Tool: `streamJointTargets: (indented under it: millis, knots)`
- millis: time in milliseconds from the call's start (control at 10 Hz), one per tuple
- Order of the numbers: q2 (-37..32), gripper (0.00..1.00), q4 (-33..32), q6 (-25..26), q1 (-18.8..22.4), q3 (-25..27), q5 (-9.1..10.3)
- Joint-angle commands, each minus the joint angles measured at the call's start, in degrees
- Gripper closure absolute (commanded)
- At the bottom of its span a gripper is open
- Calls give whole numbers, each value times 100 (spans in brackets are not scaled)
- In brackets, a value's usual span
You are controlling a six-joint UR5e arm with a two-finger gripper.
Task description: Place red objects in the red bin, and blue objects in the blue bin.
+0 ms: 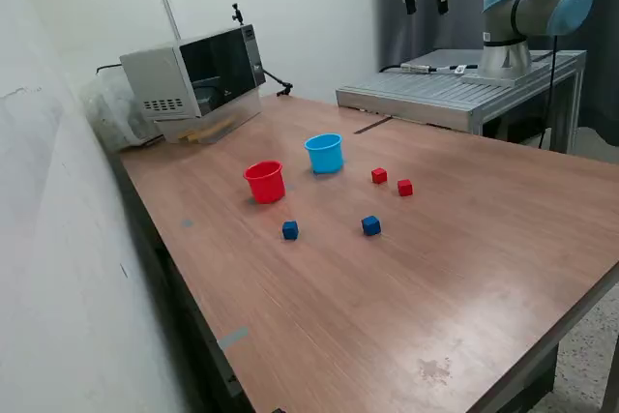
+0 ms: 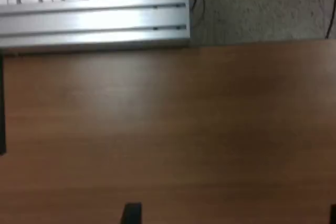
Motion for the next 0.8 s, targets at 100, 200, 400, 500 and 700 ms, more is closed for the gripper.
streamJointTargets:
  millis: [100, 200, 400, 500, 700]
  knots:
    - [1140, 0, -1368, 96, 37, -555, 424]
    - [1421, 0, -1790, 280, 46, -565, 432]
    - [2044, 0, -2511, 641, 46, -521, 424]
    - [2344, 0, -2689, 703, 37, -495, 424]
    - [2714, 0, -3383, 826, 20, -310, 424]
